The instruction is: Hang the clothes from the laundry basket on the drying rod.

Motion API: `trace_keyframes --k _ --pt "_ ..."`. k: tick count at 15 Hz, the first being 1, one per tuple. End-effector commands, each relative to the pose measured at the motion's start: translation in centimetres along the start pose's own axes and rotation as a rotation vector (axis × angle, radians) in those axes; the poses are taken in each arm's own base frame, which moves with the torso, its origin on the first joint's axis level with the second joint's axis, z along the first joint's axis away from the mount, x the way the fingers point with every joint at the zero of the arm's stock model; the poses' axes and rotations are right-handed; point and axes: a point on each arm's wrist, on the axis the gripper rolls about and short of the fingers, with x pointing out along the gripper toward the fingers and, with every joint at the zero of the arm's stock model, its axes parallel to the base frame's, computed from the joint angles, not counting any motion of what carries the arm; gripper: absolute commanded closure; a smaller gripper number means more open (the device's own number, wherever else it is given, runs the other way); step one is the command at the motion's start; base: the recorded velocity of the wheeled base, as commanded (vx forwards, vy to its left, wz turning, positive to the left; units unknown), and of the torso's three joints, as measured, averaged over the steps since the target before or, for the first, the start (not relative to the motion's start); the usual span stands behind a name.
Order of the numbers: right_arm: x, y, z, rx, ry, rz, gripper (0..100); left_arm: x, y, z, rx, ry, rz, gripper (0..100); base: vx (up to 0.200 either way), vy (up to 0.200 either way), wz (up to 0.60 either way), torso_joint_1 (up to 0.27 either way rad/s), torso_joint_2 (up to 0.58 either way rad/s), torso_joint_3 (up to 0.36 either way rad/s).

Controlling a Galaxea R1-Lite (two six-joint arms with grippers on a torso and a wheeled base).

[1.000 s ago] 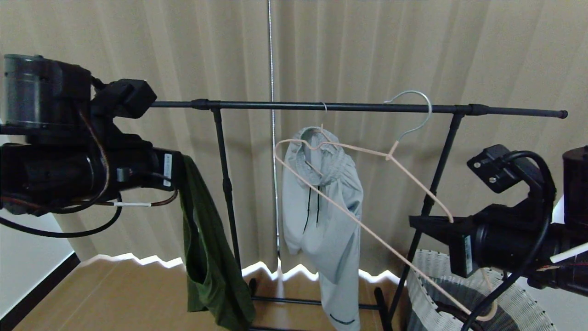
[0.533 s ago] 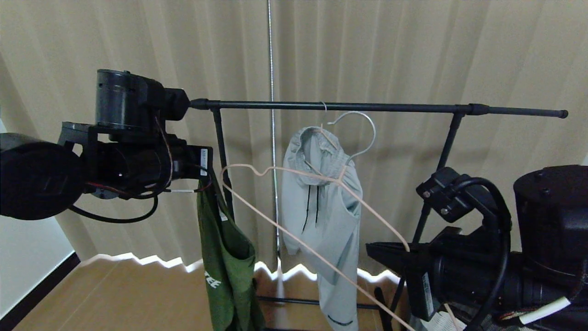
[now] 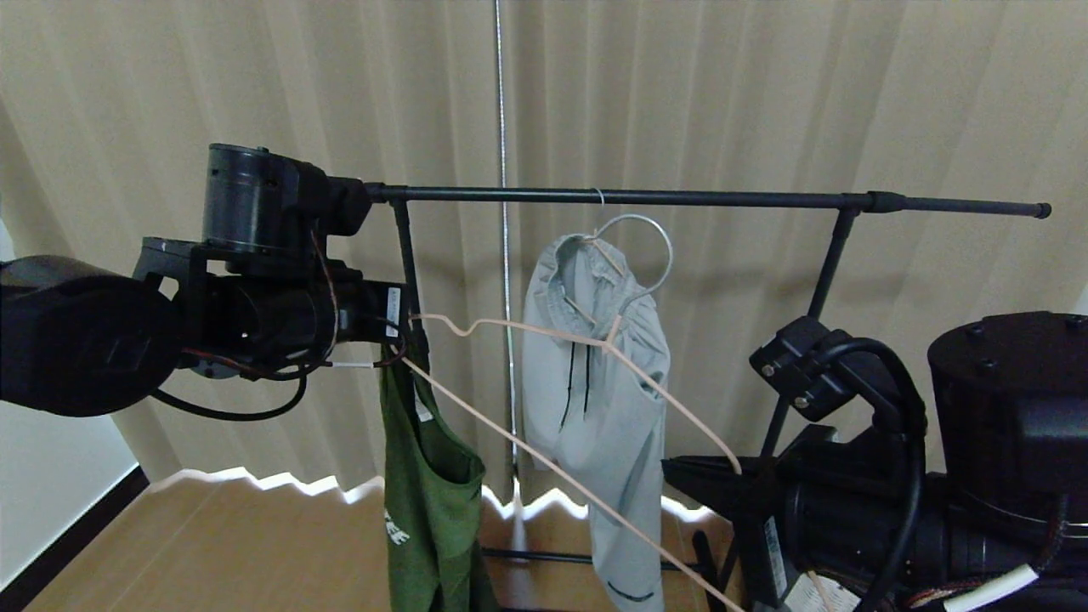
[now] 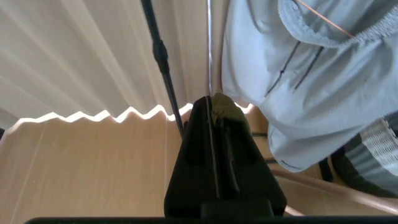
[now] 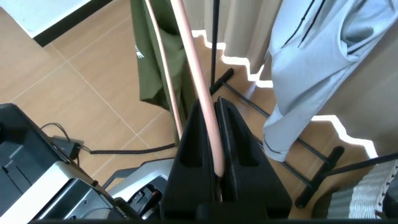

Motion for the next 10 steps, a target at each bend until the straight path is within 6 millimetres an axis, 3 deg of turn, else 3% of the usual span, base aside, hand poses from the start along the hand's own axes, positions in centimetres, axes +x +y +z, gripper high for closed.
trace_keyframes --k 1,6,10 --pt "0.7 0.2 0.1 0.0 0.011 -0.004 100 -0.2 -0.2 0.0 0.002 -0.003 -0.006 100 0.0 0.0 0.0 0.0 0.0 0.0" --pt "3.5 0.1 0.5 0.006 0.031 -0.088 100 -1.2 -0.4 0.3 0.004 -0.02 -0.018 100 0.0 0.0 0.0 0.0 0.0 0.0" --pt "4.4 0.1 0.2 0.009 0.054 -0.138 100 -1.2 -0.2 0.4 0.003 -0.027 0.03 100 0.0 0.0 0.0 0.0 0.0 0.0"
